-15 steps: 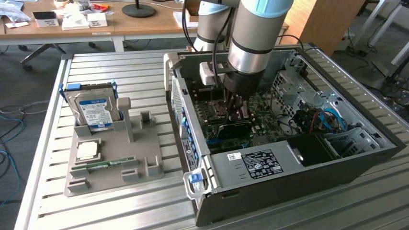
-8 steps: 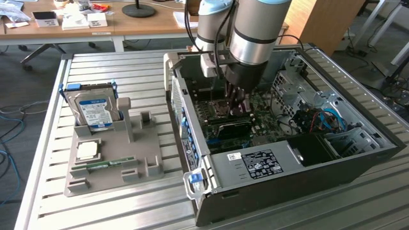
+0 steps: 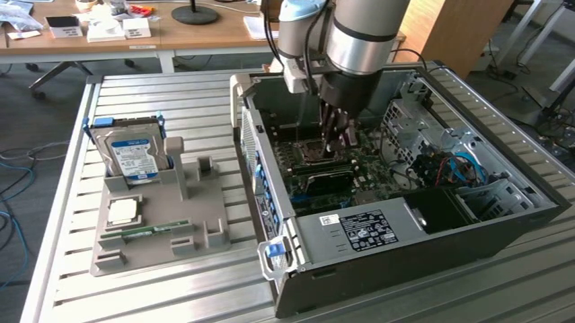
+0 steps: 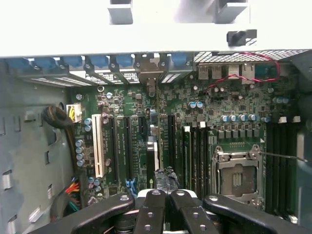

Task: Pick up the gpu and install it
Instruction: 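Press down on the gpu until it lock into place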

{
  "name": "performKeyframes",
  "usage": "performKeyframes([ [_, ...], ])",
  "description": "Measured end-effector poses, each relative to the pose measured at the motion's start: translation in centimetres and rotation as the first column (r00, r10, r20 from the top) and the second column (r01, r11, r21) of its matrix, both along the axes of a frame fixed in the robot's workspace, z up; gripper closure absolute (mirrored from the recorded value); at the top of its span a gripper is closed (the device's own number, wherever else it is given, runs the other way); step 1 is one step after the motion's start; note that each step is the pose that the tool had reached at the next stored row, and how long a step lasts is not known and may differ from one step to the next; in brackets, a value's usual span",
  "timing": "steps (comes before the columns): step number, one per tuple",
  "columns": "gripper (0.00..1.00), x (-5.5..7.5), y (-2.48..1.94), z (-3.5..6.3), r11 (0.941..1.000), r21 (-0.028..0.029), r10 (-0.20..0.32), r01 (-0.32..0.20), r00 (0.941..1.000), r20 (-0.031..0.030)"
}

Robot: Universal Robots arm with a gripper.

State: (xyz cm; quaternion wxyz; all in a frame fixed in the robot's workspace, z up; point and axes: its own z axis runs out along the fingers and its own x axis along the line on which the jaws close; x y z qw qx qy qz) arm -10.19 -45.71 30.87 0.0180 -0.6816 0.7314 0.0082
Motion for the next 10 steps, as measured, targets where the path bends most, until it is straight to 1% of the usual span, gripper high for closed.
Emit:
performKeyframes([
  [4,0.89,0.0,0.0,0.58,1.0,0.0,0.0,0.0,1.0,0.0],
  [10,0.89,0.0,0.0,0.59,1.0,0.0,0.0,0.0,1.0,0.0],
])
